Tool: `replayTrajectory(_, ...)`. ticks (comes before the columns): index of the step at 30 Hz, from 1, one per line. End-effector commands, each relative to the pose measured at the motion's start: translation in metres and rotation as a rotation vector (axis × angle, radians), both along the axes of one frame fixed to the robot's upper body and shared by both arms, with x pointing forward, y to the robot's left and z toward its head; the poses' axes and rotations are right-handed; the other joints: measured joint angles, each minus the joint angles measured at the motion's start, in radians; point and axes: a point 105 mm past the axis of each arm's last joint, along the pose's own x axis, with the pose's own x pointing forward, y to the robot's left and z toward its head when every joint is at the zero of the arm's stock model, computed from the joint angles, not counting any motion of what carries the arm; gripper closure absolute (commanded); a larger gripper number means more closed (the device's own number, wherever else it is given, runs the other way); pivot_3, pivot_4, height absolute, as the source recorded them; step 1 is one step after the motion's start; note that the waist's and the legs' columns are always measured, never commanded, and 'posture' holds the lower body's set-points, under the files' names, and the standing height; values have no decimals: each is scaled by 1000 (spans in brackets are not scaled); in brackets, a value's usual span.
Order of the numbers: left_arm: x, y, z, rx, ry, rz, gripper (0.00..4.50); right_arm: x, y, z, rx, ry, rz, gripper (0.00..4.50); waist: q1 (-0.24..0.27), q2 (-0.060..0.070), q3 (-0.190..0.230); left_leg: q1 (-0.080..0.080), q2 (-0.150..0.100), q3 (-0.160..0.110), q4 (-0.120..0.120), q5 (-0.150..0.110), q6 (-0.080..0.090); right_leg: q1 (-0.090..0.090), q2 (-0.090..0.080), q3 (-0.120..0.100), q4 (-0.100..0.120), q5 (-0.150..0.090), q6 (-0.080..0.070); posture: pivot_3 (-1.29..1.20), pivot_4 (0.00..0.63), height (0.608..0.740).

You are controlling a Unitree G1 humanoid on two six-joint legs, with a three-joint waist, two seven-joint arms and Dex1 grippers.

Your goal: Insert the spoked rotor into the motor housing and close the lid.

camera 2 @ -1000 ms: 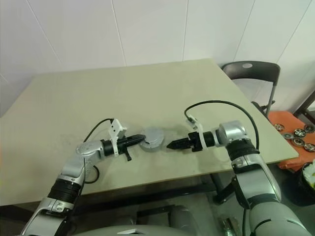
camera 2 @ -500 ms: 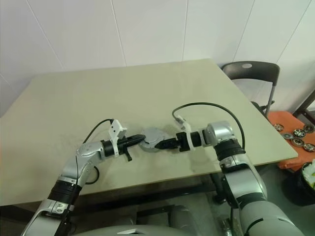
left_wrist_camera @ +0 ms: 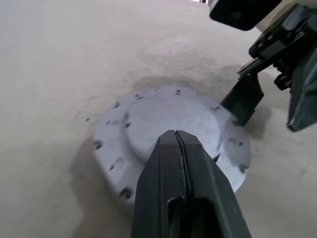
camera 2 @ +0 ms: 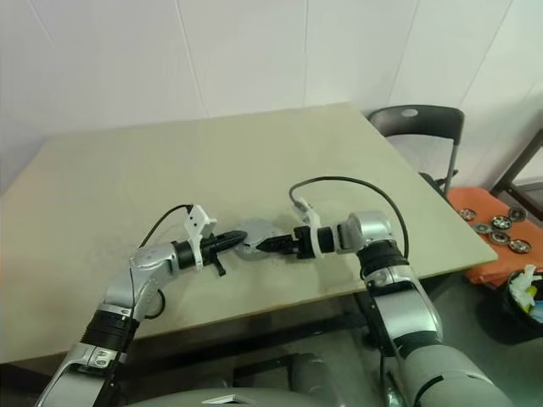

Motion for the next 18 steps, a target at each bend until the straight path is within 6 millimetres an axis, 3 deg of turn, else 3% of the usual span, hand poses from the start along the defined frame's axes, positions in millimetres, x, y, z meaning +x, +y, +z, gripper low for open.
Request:
replayTrajectory(1, -6, -6, -13, 21, 56, -21, 4500, 6, 8, 7, -2, -50, 2, 17, 0, 0, 0, 0, 0, 0, 0, 0, 0, 0, 0, 0, 0, 0, 0, 0, 0, 740)
replayTrajectory(18, 9, 34, -1, 45, 23, 70, 4500, 9, 11, 7, -9, -71, 6, 17, -2, 0, 0, -1, 1, 0, -1, 0, 1, -9, 1, 0, 2, 0, 0, 0, 0, 740)
